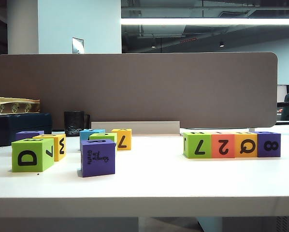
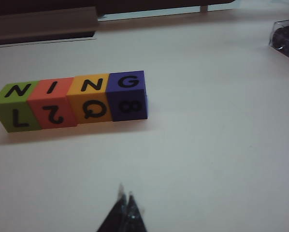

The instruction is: Select the appropriate blocks from the scattered letter blocks on the table and arrange them in a row to spell out "LEARNING".

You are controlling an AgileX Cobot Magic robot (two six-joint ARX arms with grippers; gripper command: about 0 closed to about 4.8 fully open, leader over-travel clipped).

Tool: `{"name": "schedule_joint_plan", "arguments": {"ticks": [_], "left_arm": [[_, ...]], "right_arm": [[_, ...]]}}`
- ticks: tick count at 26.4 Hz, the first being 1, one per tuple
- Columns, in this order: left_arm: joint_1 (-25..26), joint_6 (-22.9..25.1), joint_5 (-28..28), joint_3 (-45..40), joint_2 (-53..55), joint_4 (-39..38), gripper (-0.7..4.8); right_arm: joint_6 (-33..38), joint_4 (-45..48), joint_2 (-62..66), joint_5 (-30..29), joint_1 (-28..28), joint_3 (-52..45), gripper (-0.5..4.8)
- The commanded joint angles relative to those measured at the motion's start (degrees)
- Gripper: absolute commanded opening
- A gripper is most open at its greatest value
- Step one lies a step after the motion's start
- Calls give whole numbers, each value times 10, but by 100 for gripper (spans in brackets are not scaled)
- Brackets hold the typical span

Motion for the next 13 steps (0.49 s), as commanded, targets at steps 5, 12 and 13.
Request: {"name": "schedule_joint_plan", "arguments": {"ticks": [5, 12, 13], "left_arm": [[-1, -2, 83, 1, 0, 3, -5], [-1, -36, 92, 1, 0, 3, -5], [-1, -43, 92, 1, 0, 4, -5]], "right_arm": [[9, 11, -6, -44, 0, -2, -1], [10, 13, -6, -74, 0, -2, -1], [10, 16, -6, -79, 0, -2, -1]]}}
